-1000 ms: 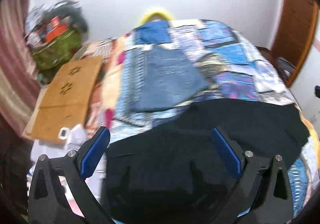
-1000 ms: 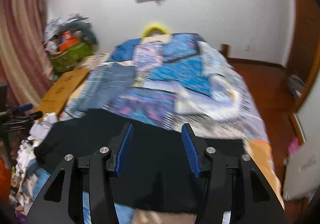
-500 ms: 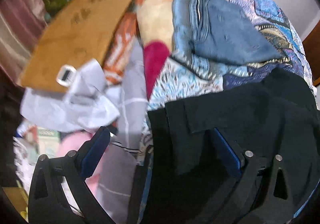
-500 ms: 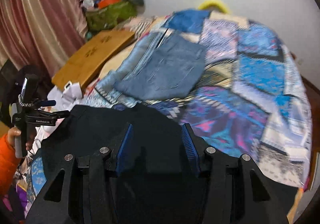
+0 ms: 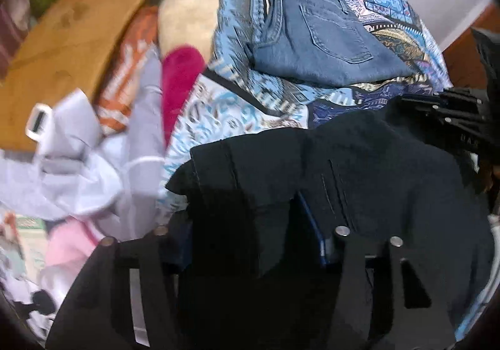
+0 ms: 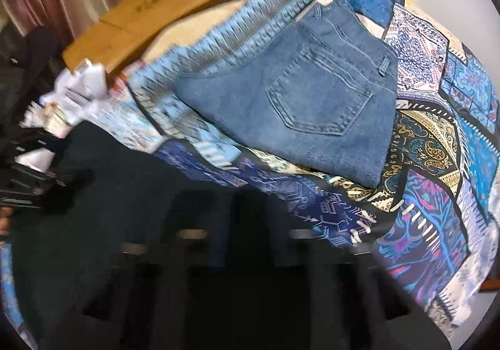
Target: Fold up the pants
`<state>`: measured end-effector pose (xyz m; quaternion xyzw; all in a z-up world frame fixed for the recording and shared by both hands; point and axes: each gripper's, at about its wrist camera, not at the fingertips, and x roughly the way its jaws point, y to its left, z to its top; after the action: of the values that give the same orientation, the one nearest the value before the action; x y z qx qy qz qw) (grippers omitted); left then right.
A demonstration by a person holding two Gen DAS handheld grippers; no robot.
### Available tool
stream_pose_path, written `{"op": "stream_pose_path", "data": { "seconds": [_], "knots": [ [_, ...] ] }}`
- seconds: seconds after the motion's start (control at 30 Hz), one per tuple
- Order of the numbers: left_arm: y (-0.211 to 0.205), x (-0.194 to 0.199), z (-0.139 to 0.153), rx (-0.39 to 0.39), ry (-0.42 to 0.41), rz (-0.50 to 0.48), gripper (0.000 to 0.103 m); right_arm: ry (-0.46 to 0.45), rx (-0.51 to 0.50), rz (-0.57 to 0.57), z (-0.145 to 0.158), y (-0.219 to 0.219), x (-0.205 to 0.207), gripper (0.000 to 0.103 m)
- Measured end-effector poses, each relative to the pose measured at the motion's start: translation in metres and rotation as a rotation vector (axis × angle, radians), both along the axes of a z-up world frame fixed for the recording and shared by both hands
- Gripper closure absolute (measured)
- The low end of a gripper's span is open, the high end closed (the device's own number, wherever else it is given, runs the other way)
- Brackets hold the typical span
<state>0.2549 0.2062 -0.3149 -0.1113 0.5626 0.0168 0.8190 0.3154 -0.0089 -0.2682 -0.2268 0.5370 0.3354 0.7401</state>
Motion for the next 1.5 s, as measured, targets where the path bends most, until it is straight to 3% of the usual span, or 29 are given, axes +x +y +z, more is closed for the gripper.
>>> {"op": "stream_pose_path", "data": {
  "seconds": [0.03, 0.2, 0.33, 0.47, 0.53, 0.67, 0.83, 0.97, 1.17, 1.5],
  "knots": [
    [-0.004, -0.003, 0.002, 0.055, -0.016, -0.009, 0.048, -0.005, 0.000, -0.003, -0.002, -0.002, -0.001, 0.093],
    [0.002, -0.010, 0.001, 0.184, -0.026, 0.020, 0.049, -0.021, -0.004, -0.026, -0.004, -0.003, 0.001, 0.095],
    [0.019, -0.017, 0.004, 0.155, 0.001, 0.060, 0.048, -0.076, -0.020, -0.045, 0.006, 0.000, -0.004, 0.095],
    [0.028, -0.029, 0.022, 0.153, 0.014, 0.097, 0.045, -0.107, 0.060, -0.120, 0.041, -0.018, -0.013, 0.093],
    [0.026, -0.041, 0.038, 0.178, -0.025, 0.094, 0.035, -0.122, 0.095, -0.126, 0.060, -0.027, -0.023, 0.092],
    [0.019, -0.067, 0.069, 0.223, -0.112, 0.070, 0.021, -0.187, 0.164, -0.119, 0.099, -0.048, -0.059, 0.067],
    [-0.002, -0.101, 0.092, 0.300, -0.180, -0.007, 0.020, -0.179, 0.234, -0.113, 0.120, -0.066, -0.108, 0.063],
    [-0.011, -0.123, 0.092, 0.295, -0.182, -0.050, 0.019, -0.156, 0.258, -0.101, 0.117, -0.072, -0.144, 0.059],
    [-0.026, -0.140, 0.067, 0.326, -0.123, -0.126, 0.019, -0.126, 0.219, -0.056, 0.098, -0.066, -0.187, 0.056],
    [-0.052, -0.126, 0.044, 0.385, -0.111, -0.229, 0.015, -0.128, 0.102, 0.046, 0.071, -0.031, -0.191, 0.052]
  ]
}}
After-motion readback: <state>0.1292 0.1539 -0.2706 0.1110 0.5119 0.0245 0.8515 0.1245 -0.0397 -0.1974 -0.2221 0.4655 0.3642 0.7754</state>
